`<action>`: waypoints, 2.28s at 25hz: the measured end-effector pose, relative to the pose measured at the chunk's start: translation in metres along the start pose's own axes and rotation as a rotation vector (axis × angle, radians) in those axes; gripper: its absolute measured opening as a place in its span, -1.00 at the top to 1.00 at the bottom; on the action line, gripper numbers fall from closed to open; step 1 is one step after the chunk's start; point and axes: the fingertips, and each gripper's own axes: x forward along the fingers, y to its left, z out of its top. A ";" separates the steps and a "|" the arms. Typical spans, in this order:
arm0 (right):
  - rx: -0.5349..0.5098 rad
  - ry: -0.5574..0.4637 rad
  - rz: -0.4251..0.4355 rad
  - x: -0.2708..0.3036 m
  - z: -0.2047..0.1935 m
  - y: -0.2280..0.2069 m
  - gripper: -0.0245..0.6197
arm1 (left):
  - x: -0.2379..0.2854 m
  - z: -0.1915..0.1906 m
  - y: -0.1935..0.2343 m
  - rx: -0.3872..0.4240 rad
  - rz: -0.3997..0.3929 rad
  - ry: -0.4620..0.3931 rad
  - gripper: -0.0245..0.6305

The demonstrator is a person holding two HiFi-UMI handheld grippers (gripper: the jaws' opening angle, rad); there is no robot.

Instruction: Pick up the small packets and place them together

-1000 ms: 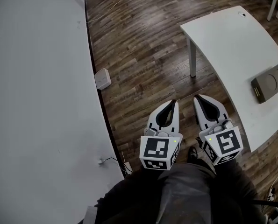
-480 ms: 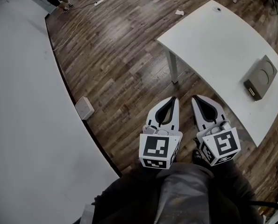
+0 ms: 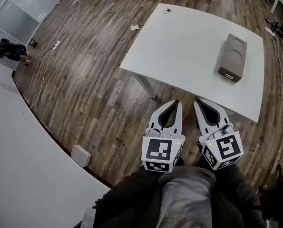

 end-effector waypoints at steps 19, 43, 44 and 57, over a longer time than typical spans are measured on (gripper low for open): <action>0.120 -0.100 -0.362 -0.040 0.003 -0.127 0.91 | 0.089 0.009 -0.081 0.186 -0.320 0.085 0.92; 0.164 -0.130 -0.575 -0.032 0.011 -0.238 0.91 | 0.205 0.031 -0.130 0.236 -0.527 0.126 0.92; 0.162 -0.136 -0.596 -0.032 0.014 -0.241 0.91 | 0.208 0.033 -0.132 0.241 -0.549 0.123 0.92; 0.130 -0.168 -0.782 -0.020 0.037 -0.247 0.91 | 0.232 0.061 -0.129 0.281 -0.740 0.085 0.92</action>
